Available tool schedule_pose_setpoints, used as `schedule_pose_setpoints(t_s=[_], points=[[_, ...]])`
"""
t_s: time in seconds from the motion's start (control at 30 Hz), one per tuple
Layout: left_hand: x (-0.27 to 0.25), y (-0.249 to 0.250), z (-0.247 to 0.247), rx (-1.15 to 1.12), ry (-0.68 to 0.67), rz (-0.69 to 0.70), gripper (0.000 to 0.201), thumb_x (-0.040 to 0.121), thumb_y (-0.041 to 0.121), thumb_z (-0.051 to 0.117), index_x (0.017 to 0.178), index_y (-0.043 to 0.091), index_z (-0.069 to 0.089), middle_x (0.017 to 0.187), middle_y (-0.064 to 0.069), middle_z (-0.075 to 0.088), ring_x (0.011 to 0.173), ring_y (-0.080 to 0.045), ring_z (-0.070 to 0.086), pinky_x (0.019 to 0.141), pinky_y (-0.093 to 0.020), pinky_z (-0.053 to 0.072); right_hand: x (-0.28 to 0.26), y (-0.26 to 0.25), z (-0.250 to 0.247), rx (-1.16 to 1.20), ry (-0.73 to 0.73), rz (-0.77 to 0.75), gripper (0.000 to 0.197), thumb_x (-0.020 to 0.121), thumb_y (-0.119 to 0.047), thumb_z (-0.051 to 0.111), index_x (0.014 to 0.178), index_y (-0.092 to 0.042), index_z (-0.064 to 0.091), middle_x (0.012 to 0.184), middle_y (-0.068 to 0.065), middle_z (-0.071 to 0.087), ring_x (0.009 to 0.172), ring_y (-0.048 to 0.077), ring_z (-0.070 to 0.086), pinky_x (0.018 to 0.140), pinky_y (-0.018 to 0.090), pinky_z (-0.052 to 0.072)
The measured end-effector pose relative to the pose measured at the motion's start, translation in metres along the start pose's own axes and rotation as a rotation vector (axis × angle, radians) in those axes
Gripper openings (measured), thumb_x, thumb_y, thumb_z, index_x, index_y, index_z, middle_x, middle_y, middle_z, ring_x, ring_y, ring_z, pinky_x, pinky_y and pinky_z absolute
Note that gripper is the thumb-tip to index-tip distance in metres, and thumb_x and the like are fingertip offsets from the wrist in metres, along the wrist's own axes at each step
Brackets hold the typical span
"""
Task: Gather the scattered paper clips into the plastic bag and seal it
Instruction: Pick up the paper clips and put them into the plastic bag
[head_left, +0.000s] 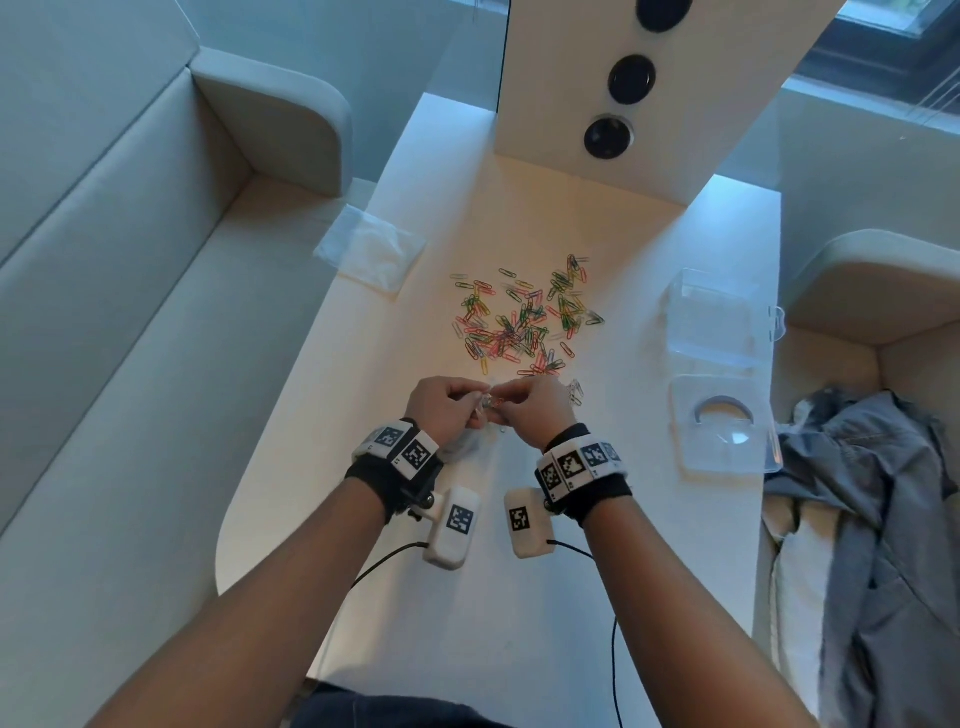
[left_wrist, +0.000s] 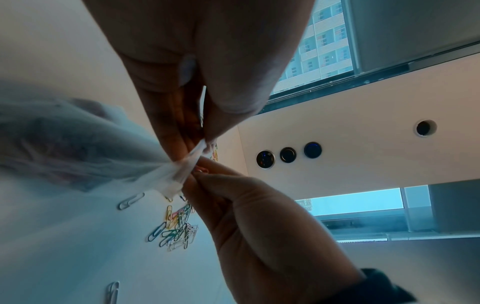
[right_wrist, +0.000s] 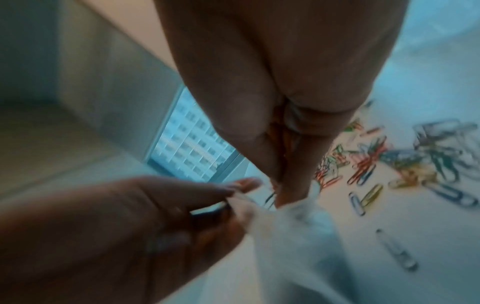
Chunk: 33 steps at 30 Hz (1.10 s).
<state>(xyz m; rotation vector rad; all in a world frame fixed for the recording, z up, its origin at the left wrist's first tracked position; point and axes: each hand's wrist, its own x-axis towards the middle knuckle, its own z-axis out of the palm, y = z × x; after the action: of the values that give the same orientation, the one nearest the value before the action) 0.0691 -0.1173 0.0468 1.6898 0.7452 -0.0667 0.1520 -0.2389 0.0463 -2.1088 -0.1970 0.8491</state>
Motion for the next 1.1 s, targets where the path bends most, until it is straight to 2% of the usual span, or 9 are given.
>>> schedule_pose_setpoints(t_s=[0.13, 0.3, 0.4, 0.47, 0.57, 0.63, 0.77, 1.0, 1.1], points=[[-0.002, -0.002, -0.005, -0.010, 0.011, -0.009, 0.018, 0.091, 0.009, 0.060, 0.095, 0.017, 0.076, 0.078, -0.011, 0.074, 0.070, -0.022, 0.071, 0.082, -0.042, 0.060, -0.008, -0.002, 0.002, -0.188, 0.091, -0.148, 0.009, 0.081, -0.016, 0.075, 0.089, -0.013, 0.079, 0.077, 0.003, 0.075, 0.070, 0.010, 0.069, 0.070, 0.019, 0.055], [-0.008, -0.006, -0.011, -0.042, 0.045, -0.027, 0.019, 0.092, 0.007, 0.059, 0.100, 0.011, 0.076, 0.082, -0.009, 0.074, 0.071, -0.018, 0.071, 0.078, -0.031, 0.060, -0.018, 0.004, -0.005, -0.240, -0.218, -0.275, 0.030, 0.094, -0.013, 0.058, 0.123, -0.016, 0.067, 0.120, -0.002, 0.068, 0.107, 0.008, 0.062, 0.099, 0.026, 0.046], [-0.008, -0.009, -0.016, -0.064, 0.049, -0.047, 0.019, 0.091, 0.007, 0.059, 0.099, 0.011, 0.076, 0.076, -0.006, 0.073, 0.070, -0.020, 0.069, 0.083, -0.035, 0.059, -0.024, 0.036, -0.018, -0.081, 0.083, -0.160, 0.031, 0.088, -0.018, 0.068, 0.119, -0.018, 0.068, 0.107, 0.001, 0.071, 0.090, 0.016, 0.069, 0.084, 0.032, 0.058], [-0.007, -0.012, -0.020, -0.072, 0.045, -0.063, 0.019, 0.091, 0.006, 0.060, 0.098, 0.012, 0.076, 0.076, -0.005, 0.072, 0.072, -0.021, 0.069, 0.086, -0.039, 0.059, -0.029, 0.069, -0.022, -0.075, 0.271, 0.090, 0.056, 0.078, -0.025, 0.079, 0.129, -0.018, 0.058, 0.111, 0.009, 0.063, 0.084, 0.024, 0.069, 0.071, 0.037, 0.062], [-0.006, -0.015, -0.026, -0.094, 0.039, -0.077, 0.019, 0.091, 0.007, 0.060, 0.097, 0.014, 0.076, 0.077, -0.005, 0.072, 0.073, -0.022, 0.069, 0.087, -0.043, 0.058, -0.039, 0.102, -0.011, -0.065, 0.262, 0.346, 0.100, 0.067, -0.027, 0.089, 0.148, -0.016, 0.032, 0.136, 0.020, 0.038, 0.110, 0.033, 0.058, 0.085, 0.041, 0.058], [-0.008, -0.017, -0.029, -0.094, 0.030, -0.087, 0.018, 0.092, 0.007, 0.060, 0.096, 0.015, 0.076, 0.079, -0.003, 0.072, 0.074, -0.021, 0.069, 0.087, -0.042, 0.058, -0.041, 0.105, 0.002, -0.066, 0.321, 0.333, 0.102, 0.068, -0.024, 0.088, 0.150, -0.013, 0.028, 0.140, 0.021, 0.032, 0.106, 0.026, 0.055, 0.099, 0.036, 0.046], [-0.011, -0.020, -0.037, -0.139, 0.003, -0.121, 0.020, 0.091, 0.009, 0.062, 0.088, 0.022, 0.076, 0.075, 0.002, 0.072, 0.072, -0.019, 0.068, 0.088, -0.041, 0.058, -0.012, 0.090, 0.014, 0.013, 0.489, 0.213, 0.098, 0.066, -0.018, 0.088, 0.148, -0.012, 0.034, 0.130, 0.016, 0.039, 0.069, 0.002, 0.049, 0.087, 0.019, 0.041], [-0.002, -0.018, -0.056, -0.162, 0.017, -0.105, 0.017, 0.092, 0.008, 0.061, 0.102, 0.012, 0.074, 0.081, -0.006, 0.072, 0.070, -0.017, 0.068, 0.084, -0.037, 0.059, 0.059, 0.060, 0.002, -0.075, 0.526, 0.171, 0.104, 0.063, -0.023, 0.091, 0.148, -0.010, 0.033, 0.130, 0.014, 0.032, 0.099, 0.021, 0.050, 0.101, 0.030, 0.045], [0.005, -0.018, -0.065, -0.194, 0.027, -0.109, 0.017, 0.092, 0.008, 0.061, 0.102, 0.012, 0.074, 0.081, -0.007, 0.073, 0.071, -0.018, 0.069, 0.083, -0.037, 0.058, 0.080, 0.054, -0.003, -0.170, 0.529, 0.172, 0.091, 0.066, -0.032, 0.088, 0.142, -0.011, 0.042, 0.130, 0.011, 0.031, 0.102, 0.022, 0.052, 0.101, 0.032, 0.046]])
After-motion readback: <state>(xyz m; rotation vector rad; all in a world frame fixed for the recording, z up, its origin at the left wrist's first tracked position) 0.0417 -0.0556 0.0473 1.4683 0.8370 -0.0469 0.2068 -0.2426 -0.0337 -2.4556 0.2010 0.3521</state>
